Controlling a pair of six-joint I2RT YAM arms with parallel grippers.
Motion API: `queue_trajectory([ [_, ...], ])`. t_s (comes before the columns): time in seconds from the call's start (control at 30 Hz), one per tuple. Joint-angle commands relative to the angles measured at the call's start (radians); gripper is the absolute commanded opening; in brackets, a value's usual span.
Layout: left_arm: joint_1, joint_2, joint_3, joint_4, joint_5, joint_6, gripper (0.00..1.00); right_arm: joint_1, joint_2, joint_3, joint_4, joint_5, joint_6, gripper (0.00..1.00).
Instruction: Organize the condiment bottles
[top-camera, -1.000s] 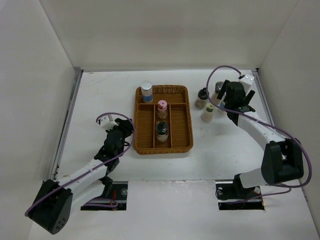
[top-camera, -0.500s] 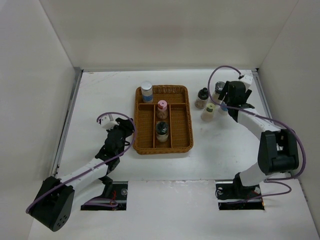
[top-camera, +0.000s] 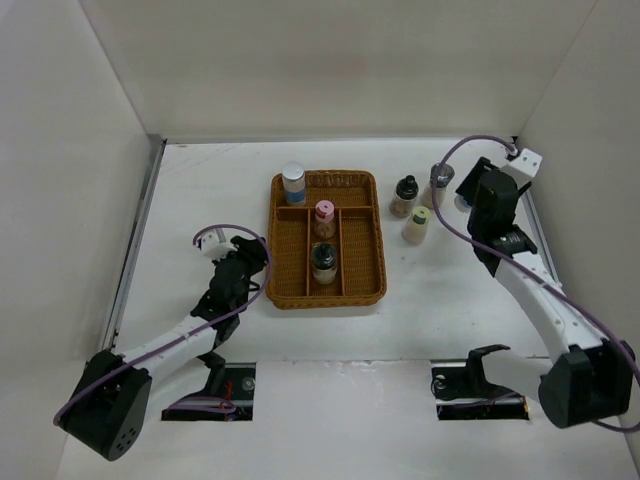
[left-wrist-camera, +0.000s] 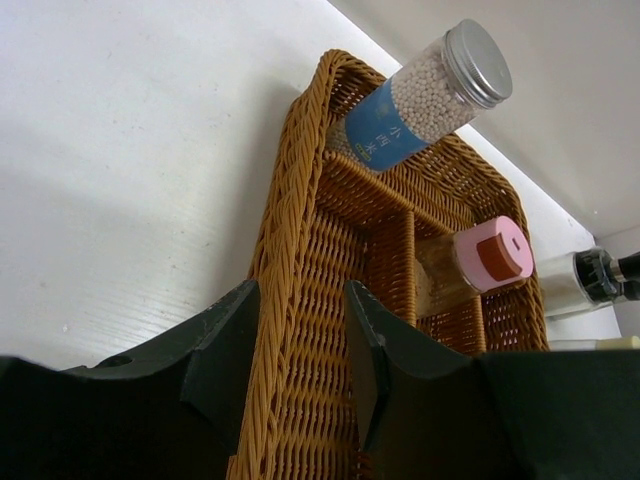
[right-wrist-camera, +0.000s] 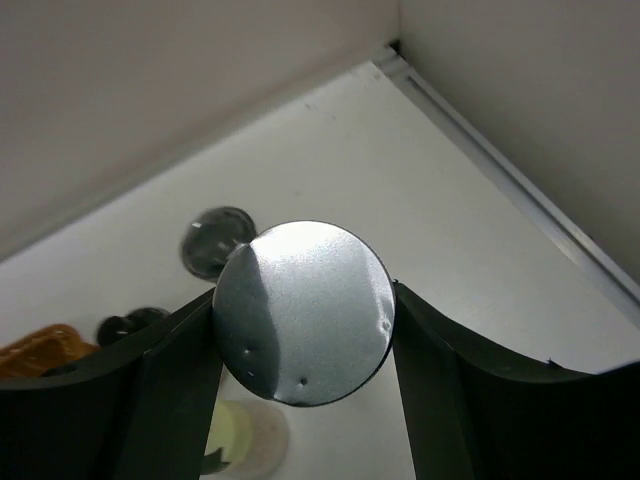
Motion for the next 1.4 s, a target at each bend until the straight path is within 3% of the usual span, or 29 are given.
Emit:
queue_trajectory([
  [0.0,0.008,0.009,-0.007,0.061,0.008,-0.016,0.37,0.087,-0.076,0.105,0.112,0.045,-0.028,0.47],
  [0.2,0.022,-0.006,-0.014,0.061,0.008,-0.016,0.37,0.274,0.067,0.276,0.172,-0.029,-0.118,0.46],
  [0.43,0.033,-0.011,-0.022,0.061,0.006,-0.019,0.38,0.374,0.349,0.457,0.224,-0.154,-0.109,0.45],
  [0.77,0.036,0.014,-0.019,0.064,0.014,-0.026,0.4,0.408,0.669,0.648,0.163,-0.208,-0.137,0.45],
  [1.0,0.039,0.042,-0.016,0.078,0.026,-0.034,0.4,0.408,0.761,0.651,0.161,-0.178,-0.153,0.48],
  [1.07,0.038,0.045,-0.016,0.083,0.035,-0.036,0.41,0.408,0.77,0.639,0.158,-0.178,-0.153,0.52],
  [1.2,0.045,0.06,-0.016,0.092,0.035,-0.037,0.41,0.406,0.772,0.6,0.169,-0.188,-0.138,0.73],
  [1.37,0.044,0.054,-0.017,0.093,0.029,-0.036,0.41,0.406,0.727,0.567,0.175,-0.193,-0.129,0.87],
])
